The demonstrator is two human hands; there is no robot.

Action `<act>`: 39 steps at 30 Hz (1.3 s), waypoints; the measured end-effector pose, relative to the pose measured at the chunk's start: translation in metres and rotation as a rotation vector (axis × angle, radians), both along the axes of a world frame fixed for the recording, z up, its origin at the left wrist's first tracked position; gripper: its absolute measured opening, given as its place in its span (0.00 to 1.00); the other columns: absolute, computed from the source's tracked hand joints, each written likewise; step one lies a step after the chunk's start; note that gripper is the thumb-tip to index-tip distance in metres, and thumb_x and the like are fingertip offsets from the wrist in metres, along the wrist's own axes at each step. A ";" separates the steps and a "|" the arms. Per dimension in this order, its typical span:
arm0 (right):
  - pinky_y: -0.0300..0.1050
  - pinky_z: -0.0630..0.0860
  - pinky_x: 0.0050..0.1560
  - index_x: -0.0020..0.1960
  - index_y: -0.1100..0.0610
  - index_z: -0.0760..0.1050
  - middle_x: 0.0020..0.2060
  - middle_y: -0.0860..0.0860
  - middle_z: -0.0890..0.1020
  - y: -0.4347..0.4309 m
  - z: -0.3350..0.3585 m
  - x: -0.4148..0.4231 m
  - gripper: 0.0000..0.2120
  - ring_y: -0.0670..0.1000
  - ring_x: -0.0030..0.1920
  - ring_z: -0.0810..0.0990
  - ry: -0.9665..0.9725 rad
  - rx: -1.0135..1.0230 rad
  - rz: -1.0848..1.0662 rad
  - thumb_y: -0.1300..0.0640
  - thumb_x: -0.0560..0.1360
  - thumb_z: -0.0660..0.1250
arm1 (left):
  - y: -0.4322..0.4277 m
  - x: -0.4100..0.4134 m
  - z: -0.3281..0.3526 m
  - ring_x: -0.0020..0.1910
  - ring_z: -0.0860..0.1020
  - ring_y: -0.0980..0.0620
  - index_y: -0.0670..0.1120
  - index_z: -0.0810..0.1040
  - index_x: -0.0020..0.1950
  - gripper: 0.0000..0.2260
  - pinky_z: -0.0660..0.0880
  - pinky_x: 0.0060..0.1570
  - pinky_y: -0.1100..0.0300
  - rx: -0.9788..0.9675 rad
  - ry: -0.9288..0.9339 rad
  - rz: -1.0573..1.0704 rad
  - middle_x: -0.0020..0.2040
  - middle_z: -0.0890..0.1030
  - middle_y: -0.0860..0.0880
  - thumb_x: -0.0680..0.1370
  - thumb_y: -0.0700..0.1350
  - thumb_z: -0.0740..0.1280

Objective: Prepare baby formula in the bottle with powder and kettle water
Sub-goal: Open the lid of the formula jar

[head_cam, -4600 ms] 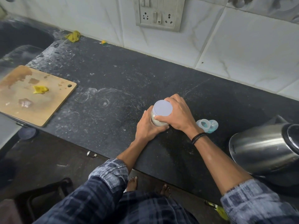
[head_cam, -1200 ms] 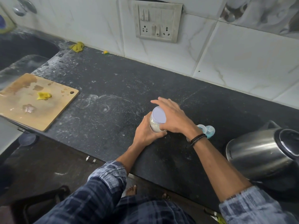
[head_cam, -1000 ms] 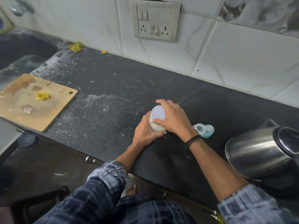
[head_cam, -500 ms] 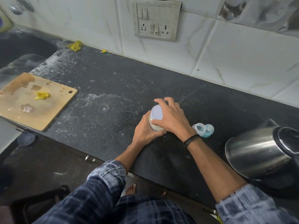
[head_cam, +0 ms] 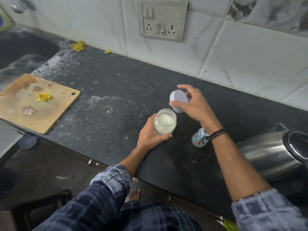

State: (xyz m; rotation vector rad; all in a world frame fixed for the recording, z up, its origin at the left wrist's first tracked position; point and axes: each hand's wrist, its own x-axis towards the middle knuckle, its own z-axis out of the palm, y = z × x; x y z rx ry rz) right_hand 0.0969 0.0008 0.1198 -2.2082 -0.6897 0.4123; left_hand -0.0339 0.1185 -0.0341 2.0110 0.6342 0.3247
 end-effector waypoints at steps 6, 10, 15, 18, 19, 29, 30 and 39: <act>0.47 0.74 0.54 0.63 0.44 0.71 0.63 0.52 0.72 -0.021 -0.016 0.037 0.26 0.53 0.60 0.74 0.001 -0.120 -0.053 0.48 0.70 0.80 | 0.001 0.000 -0.001 0.68 0.72 0.60 0.61 0.64 0.73 0.44 0.69 0.65 0.59 0.000 0.004 -0.005 0.70 0.73 0.62 0.62 0.59 0.82; 0.47 0.74 0.53 0.63 0.47 0.66 0.63 0.54 0.71 -0.025 -0.038 0.049 0.29 0.55 0.60 0.75 0.038 -0.220 -0.055 0.52 0.71 0.80 | 0.000 -0.001 0.001 0.67 0.73 0.60 0.62 0.65 0.72 0.43 0.69 0.63 0.60 -0.002 0.004 -0.004 0.70 0.73 0.63 0.62 0.58 0.82; 0.50 0.75 0.58 0.66 0.47 0.70 0.65 0.55 0.68 -0.026 -0.061 0.055 0.30 0.57 0.60 0.76 0.056 -0.330 -0.017 0.51 0.70 0.81 | 0.000 0.000 0.002 0.65 0.73 0.61 0.63 0.65 0.71 0.42 0.68 0.61 0.61 -0.003 0.000 0.000 0.69 0.73 0.63 0.62 0.58 0.82; 0.47 0.75 0.51 0.57 0.51 0.75 0.62 0.53 0.68 -0.026 -0.069 0.059 0.24 0.52 0.53 0.76 0.066 -0.418 0.001 0.47 0.67 0.82 | 0.000 0.000 0.001 0.65 0.73 0.61 0.63 0.65 0.71 0.42 0.68 0.61 0.61 -0.001 -0.004 0.002 0.69 0.73 0.63 0.62 0.58 0.82; 0.47 0.74 0.49 0.55 0.51 0.75 0.61 0.53 0.68 -0.025 -0.070 0.060 0.24 0.51 0.50 0.76 0.080 -0.446 0.014 0.47 0.66 0.82 | 0.000 0.000 0.001 0.65 0.73 0.61 0.64 0.65 0.70 0.42 0.69 0.62 0.61 0.000 -0.007 0.002 0.69 0.73 0.63 0.62 0.58 0.83; 0.51 0.73 0.52 0.59 0.50 0.71 0.60 0.52 0.68 -0.020 -0.069 0.076 0.30 0.54 0.54 0.74 0.117 -0.587 0.160 0.55 0.65 0.84 | 0.001 0.001 -0.002 0.65 0.74 0.60 0.62 0.67 0.71 0.42 0.71 0.64 0.58 0.000 -0.018 -0.005 0.68 0.74 0.63 0.61 0.59 0.82; 0.52 0.73 0.53 0.59 0.50 0.71 0.60 0.52 0.69 -0.020 -0.069 0.078 0.30 0.55 0.55 0.74 0.117 -0.591 0.167 0.56 0.64 0.84 | 0.001 0.002 -0.003 0.66 0.74 0.60 0.62 0.67 0.71 0.42 0.71 0.64 0.58 0.001 -0.017 -0.006 0.68 0.74 0.63 0.61 0.59 0.82; 0.48 0.71 0.47 0.59 0.52 0.73 0.61 0.52 0.75 -0.024 -0.076 0.087 0.27 0.55 0.57 0.75 0.101 -0.454 0.101 0.59 0.66 0.83 | 0.002 0.002 -0.004 0.65 0.74 0.60 0.63 0.67 0.71 0.43 0.73 0.65 0.55 -0.007 -0.008 -0.001 0.68 0.74 0.64 0.60 0.59 0.82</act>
